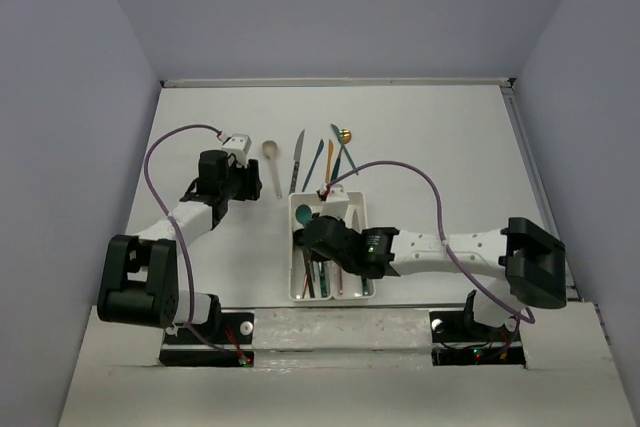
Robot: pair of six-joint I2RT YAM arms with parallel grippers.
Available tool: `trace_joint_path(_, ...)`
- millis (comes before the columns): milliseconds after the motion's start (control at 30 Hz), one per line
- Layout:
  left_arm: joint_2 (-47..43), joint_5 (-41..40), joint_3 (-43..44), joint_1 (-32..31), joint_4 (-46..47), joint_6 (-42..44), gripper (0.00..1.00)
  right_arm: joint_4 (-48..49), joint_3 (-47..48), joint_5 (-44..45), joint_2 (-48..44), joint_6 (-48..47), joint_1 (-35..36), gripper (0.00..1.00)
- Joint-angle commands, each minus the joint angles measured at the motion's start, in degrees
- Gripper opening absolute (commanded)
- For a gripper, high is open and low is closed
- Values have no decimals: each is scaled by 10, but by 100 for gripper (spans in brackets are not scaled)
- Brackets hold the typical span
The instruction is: Sort the eating utensils into containers
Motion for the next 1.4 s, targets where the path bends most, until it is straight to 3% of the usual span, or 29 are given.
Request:
trace_joint_path(0,30,-5,41,1,32,-7,64,38,5,-28,33,70,9,1)
trace_joint_path(67,46,-1,50,1,33,-21,63,39,8,-32,36,77,9,18)
trace_joint_path(100,55,2,63,-1,27,-34,62,41,9,-32,41,76,9,38)
trace_joint_path(200,89,6,81,-14,27,-45,62,39,10,-26,37,70,9,49)
trace_joint_path(567,181,-32,175,-58,11,-65,65,4,-10,24,-19,54,9,52)
trace_joint_path(700,228,-54,222,-65,-38,-77,66,-3,-13,28,-23,51,9,52)
trace_joint_path(933,311,-77,306,-66,-96,-89,57,-3,-34,37,-41,55,9,52)
trace_joint_path(1000,314,-80,309,-66,-100,-91,53,-4,-42,40,-53,59,9,52)
trace_joint_path(1067,315,-85,310,-66,-99,-95,41,-4,-54,47,-64,63,9,52)
trace_joint_path(1167,310,-89,304,-66,-99,-98,17,-5,-70,56,-83,70,9,51)
trace_joint_path(1200,308,-89,300,-66,-96,-99,3,-4,-72,58,-88,70,9,51)
trace_joint_path(1367,269,-85,266,-64,-83,-101,0,-7,-84,67,-108,71,9,51)
